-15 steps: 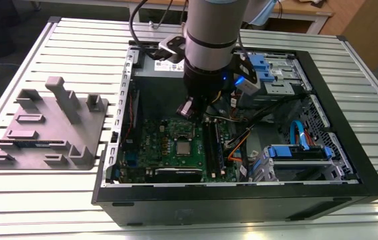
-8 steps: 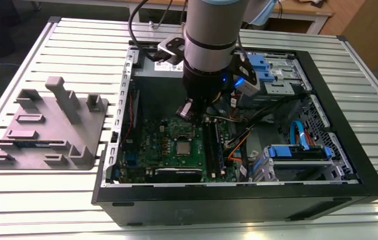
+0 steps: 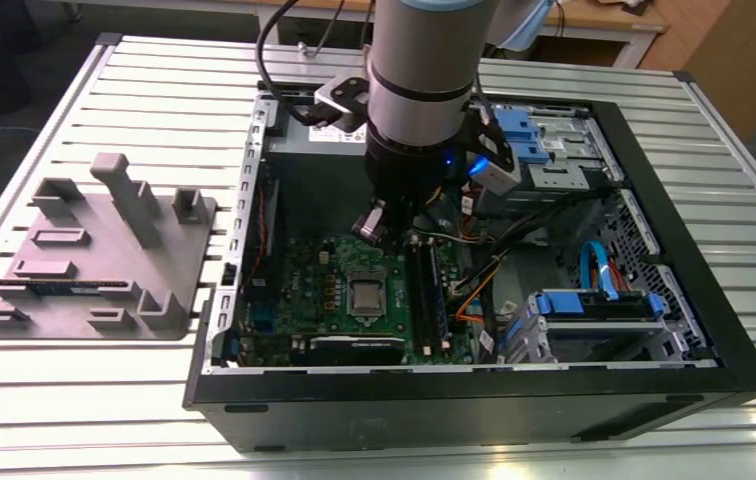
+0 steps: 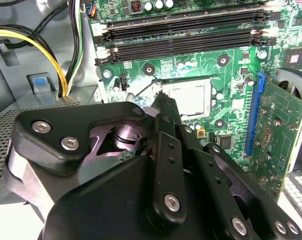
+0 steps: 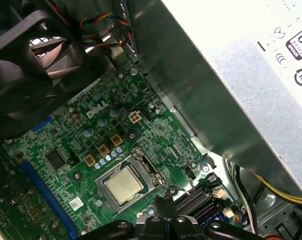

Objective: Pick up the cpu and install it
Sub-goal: 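Close the cpu cover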

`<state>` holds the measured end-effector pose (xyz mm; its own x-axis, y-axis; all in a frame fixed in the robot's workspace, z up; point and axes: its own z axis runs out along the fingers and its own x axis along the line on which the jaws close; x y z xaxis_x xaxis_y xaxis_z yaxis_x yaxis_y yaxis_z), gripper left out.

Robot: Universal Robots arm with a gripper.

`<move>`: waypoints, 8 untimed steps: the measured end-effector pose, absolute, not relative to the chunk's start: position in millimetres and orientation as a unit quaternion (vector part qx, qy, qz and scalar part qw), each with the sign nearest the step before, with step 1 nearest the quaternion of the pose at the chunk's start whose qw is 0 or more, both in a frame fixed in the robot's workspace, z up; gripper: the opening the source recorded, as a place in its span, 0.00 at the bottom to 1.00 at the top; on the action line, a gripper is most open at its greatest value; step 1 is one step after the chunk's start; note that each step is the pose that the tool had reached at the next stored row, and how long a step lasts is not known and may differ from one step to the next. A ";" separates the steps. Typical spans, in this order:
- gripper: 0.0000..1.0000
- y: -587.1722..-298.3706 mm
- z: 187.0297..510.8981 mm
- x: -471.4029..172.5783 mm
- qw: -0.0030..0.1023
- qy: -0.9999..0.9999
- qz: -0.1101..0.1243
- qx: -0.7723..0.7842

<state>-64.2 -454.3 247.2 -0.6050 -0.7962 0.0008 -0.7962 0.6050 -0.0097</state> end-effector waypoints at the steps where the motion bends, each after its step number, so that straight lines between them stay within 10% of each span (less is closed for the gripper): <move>1: 0.10 -454.3 247.3 -64.2 0.002 0.896 -0.005 -0.444; 8: 0.10 -454.3 248.2 -64.2 0.002 0.895 -0.005 -0.446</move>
